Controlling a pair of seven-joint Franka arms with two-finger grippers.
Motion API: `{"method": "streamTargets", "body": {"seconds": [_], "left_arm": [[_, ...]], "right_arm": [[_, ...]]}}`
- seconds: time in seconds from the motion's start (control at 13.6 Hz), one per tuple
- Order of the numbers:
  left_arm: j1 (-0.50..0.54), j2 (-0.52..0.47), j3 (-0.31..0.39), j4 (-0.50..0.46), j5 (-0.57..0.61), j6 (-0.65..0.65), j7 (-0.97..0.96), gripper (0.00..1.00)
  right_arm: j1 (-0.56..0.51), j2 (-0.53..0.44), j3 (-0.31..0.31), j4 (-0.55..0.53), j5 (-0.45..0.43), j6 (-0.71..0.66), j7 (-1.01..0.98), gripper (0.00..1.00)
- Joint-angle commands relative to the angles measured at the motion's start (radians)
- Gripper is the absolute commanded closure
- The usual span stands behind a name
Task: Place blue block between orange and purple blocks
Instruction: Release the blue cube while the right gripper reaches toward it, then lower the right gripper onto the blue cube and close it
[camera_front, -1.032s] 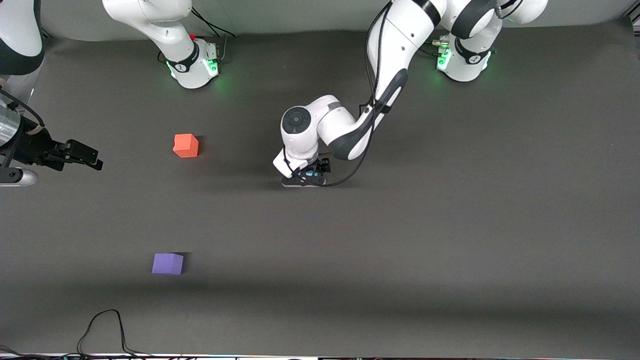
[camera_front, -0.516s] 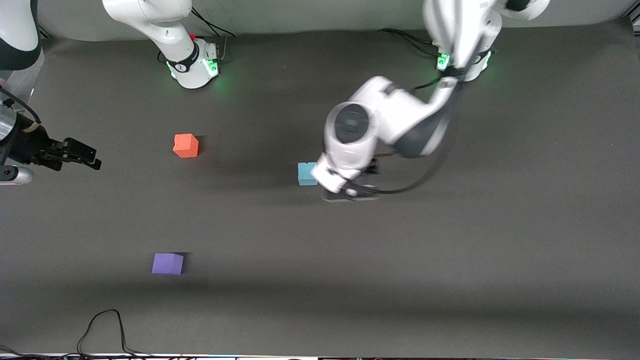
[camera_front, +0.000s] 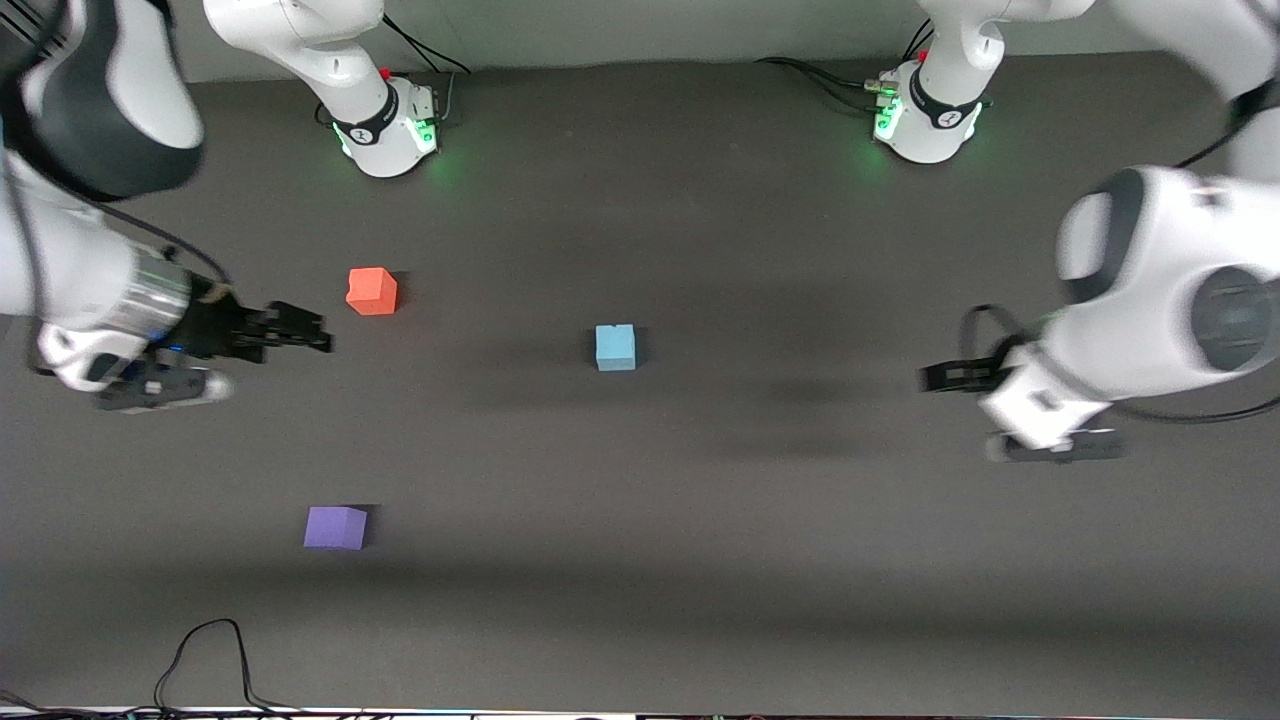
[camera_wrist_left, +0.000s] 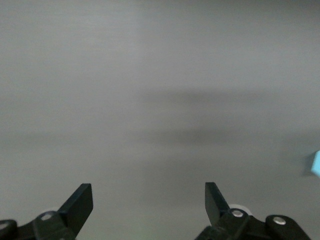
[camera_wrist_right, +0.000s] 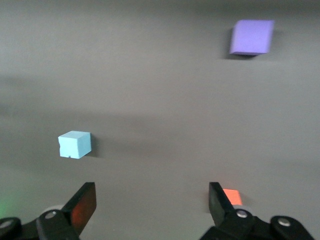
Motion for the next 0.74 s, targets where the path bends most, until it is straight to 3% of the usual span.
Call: {"method": "streamTargets", "body": {"seconds": [0.0,0.37,0.66], "left_arm": [[0.145,-0.154,-0.013,-0.119,-0.01,-0.03,0.179,0.0],[0.177,-0.233,-0.013,-0.087,0.031,-0.118,0.205,0.0],[0.145,-0.234,-0.019,-0.033,0.04,-0.15,0.152,0.0]], "right_arm": [[0.122,0.058,-0.007,0.014,0.003,0.056,0.118,0.0],[0.381,0.147,-0.008,-0.044,-0.048,0.26,0.366,0.0],[0.487,0.213,-0.008,-0.17,-0.051,0.495,0.447,0.0]]}}
